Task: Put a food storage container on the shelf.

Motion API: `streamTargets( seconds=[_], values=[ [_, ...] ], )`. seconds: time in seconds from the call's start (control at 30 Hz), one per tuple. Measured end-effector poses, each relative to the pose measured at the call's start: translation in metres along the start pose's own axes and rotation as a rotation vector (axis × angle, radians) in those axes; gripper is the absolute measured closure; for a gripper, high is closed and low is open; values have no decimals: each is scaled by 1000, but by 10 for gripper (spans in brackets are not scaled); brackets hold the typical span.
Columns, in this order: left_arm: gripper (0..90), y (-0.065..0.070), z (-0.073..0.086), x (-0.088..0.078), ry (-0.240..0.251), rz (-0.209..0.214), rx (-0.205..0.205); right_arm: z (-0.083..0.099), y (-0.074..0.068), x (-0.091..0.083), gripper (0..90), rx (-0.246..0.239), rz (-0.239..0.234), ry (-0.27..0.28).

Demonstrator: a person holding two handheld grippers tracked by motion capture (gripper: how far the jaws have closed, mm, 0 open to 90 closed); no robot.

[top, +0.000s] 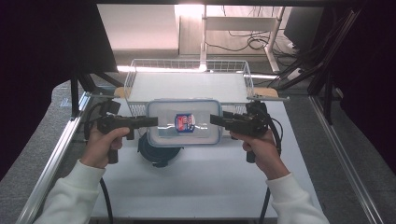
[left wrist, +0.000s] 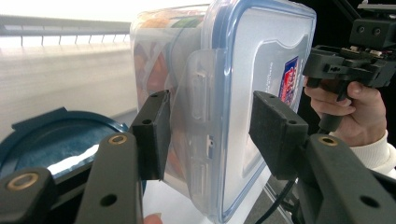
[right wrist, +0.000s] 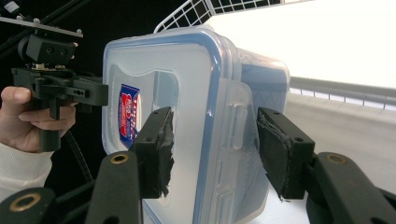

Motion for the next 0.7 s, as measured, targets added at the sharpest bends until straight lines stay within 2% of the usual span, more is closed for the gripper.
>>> streamTargets(
  seconds=[0.33, 0.6, 0.67, 0.7],
  values=[
    [493, 2, -27, -2, 19, 15, 10, -29, 0, 0, 470, -23, 6, 31],
    [495, 1, -47, 3, 11, 16, 17, -46, 8, 2, 471, -13, 4, 36],
    [495, 2, -57, 4, 16, 14, 22, -55, 10, 2, 470, -15, 5, 47],
    [495, 2, -57, 4, 16, 14, 22, -59, 11, 3, 470, -11, 3, 50]
  ],
)
Point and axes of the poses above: each handheld gripper's, and its own axes: x roughly forward along the jaws, z roughly out of its underside, y roughly to its right, the point moved 10 cm from there along x, roughly forward along the jaws, and after that the axes turned 11 degrees about z, right-handed, at the moved point
